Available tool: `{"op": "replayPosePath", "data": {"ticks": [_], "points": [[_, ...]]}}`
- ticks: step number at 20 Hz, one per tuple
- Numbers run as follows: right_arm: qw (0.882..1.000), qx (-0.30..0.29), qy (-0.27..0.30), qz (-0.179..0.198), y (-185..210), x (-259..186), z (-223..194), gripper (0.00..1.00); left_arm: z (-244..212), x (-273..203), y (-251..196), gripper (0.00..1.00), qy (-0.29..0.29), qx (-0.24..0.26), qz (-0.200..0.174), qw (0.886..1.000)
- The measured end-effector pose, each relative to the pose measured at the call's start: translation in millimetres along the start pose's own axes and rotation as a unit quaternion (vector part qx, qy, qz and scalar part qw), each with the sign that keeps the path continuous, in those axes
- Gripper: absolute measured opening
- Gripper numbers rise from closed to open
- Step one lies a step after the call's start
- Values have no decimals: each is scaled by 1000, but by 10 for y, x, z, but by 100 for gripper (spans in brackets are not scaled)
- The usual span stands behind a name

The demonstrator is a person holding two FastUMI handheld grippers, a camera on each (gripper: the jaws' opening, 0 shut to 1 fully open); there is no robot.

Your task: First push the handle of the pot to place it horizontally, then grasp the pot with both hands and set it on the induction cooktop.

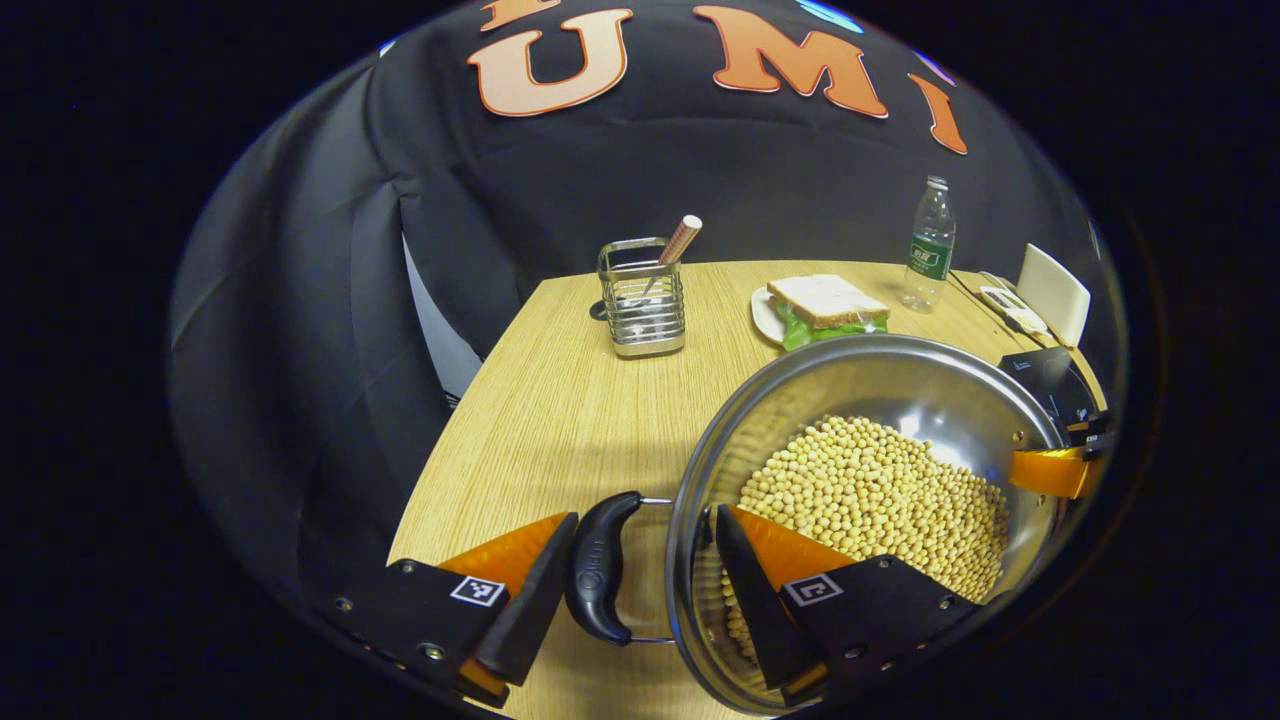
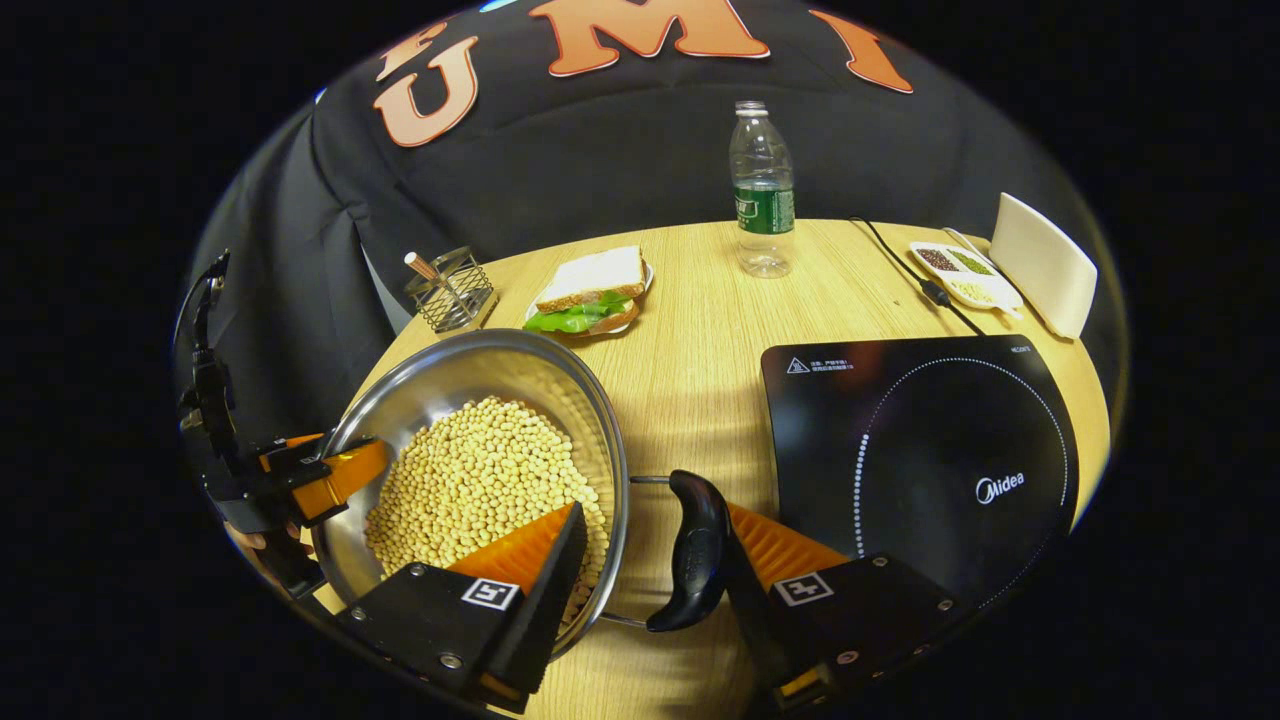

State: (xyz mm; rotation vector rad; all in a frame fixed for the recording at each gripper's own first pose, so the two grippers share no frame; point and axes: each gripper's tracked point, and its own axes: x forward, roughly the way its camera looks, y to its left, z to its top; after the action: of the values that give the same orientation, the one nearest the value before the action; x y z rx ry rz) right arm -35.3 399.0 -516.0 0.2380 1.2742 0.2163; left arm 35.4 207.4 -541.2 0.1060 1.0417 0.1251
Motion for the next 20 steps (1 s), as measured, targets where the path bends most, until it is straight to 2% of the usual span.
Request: {"op": "replayPosePath", "data": {"ticks": [2, 3, 5, 6, 12, 20], "points": [[1000, -18, -3, -10, -28, 29, -18, 76, -35, 12, -4, 85, -1, -2, 4, 1000], [1000, -15, -5, -9, 1, 11, -13, 69, 10, -2, 1, 82, -9, -6, 3, 1000], [1000, -7, 3, -3, -1, 52, -24, 68, 43, -19, 27, 81, -20, -20, -1, 1000], [1000, -6, 4, -2, -4, 55, -21, 67, 14, -28, 29, 76, -21, -24, -4, 999], [1000, -9, -2, 6, -5, 52, 16, 60, 26, -100, 46, 64, -39, -35, 0, 999], [1000, -12, -8, 20, -49, -93, 48, 55, 103, -274, 62, 62, -66, -29, 27, 997]]}}
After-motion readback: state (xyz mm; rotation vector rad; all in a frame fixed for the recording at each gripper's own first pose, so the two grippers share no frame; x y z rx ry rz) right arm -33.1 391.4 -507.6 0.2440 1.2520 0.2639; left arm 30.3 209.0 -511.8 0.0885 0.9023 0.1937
